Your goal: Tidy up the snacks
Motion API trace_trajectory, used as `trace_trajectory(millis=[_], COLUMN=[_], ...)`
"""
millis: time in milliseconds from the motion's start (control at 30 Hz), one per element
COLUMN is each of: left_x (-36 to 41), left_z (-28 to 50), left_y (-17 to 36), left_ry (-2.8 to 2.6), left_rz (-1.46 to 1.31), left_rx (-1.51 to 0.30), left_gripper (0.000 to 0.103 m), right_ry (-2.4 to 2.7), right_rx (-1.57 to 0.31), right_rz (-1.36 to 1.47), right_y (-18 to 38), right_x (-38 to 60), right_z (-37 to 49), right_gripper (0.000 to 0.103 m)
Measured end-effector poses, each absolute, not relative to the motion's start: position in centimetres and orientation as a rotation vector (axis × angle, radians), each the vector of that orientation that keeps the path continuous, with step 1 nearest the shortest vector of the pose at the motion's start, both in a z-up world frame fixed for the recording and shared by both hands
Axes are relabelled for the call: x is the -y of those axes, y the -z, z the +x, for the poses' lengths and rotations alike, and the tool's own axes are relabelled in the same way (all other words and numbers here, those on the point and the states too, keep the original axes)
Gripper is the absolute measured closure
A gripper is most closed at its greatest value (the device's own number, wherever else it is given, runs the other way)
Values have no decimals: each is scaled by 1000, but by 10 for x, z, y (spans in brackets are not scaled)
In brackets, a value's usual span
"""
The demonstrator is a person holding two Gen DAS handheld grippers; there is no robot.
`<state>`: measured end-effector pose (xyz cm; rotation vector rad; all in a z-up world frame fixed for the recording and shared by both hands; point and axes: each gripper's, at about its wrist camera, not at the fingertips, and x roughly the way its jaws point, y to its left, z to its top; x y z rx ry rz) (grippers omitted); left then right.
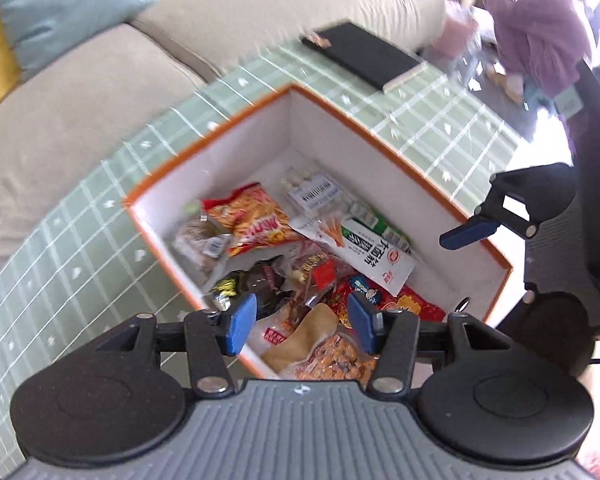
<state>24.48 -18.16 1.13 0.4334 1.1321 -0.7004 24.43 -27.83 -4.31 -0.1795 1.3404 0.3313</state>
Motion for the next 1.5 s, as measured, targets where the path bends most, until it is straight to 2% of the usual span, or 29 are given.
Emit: trace_trajectory(millis=[267,333,600,967,1200,1500], left_x=[122,107,46,-3,-11,-13], left_z=[197,182,129,60,33,30], left_y=[-66,-76,-72,-43,-24,-5], left_ry=[547,504,293,51,56,49], left_rz=[345,315,143,35,1,0], left_rx=[-903,-834,-717,-649,-646,-638], left_gripper=[41,38,35,30,29,27], right_ry=[-234,-212,-117,7,2,-16], right_rx=[-1144,-1066,-795,-604,-593,-542], right_rz=[-172,-167,-147,-87,15,-43], right_y=[-12,-27,-53,-40,-20,0], right_x=[257,249,209,177,171,143], right_z=[216,204,146,70,45,27], right_gripper=[14,13,13,13,13,13])
